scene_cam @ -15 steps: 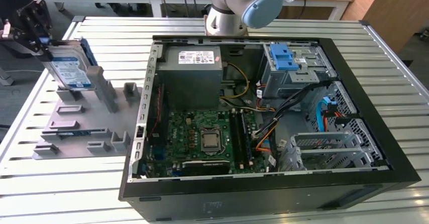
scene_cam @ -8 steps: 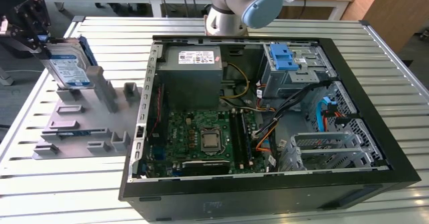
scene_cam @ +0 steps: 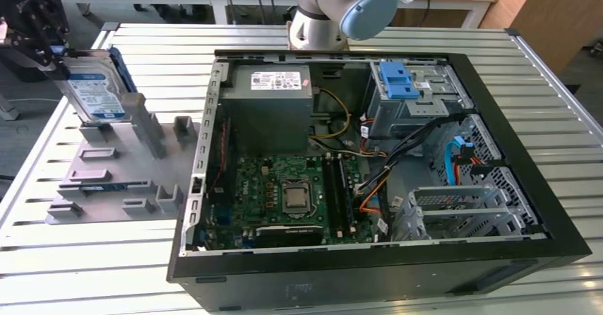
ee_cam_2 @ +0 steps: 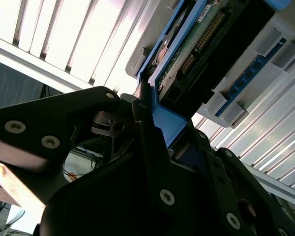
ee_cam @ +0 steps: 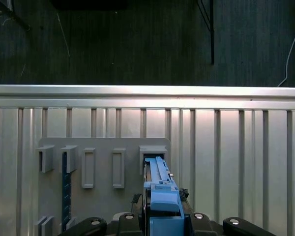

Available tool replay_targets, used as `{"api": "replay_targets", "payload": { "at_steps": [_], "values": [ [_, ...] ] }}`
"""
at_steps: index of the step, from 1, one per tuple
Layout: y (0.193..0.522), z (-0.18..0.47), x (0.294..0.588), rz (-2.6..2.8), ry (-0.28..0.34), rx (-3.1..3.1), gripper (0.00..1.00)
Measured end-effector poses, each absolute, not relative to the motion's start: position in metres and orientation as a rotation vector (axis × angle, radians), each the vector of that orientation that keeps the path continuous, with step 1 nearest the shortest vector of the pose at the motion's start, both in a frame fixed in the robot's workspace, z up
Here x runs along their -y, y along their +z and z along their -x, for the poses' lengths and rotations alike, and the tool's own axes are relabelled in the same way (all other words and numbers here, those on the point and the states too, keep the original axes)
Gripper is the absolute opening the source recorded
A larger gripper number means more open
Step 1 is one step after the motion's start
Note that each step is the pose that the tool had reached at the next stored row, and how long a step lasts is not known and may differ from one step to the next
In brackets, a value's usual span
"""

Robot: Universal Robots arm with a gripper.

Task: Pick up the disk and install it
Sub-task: 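Pick up the disk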

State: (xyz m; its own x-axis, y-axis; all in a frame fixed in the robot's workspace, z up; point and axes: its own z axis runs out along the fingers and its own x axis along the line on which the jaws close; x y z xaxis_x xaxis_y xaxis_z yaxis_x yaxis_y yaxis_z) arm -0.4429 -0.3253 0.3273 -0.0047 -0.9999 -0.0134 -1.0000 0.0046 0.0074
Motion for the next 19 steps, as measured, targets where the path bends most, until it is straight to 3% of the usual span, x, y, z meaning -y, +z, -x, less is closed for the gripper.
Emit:
{"api": "replay_targets", "payload": {
  "at_steps": [19],
  "values": [
    [0.3346, 0.4429, 0.3253, 2.213, 0.023, -2.223, 0.36]
  ]
}}
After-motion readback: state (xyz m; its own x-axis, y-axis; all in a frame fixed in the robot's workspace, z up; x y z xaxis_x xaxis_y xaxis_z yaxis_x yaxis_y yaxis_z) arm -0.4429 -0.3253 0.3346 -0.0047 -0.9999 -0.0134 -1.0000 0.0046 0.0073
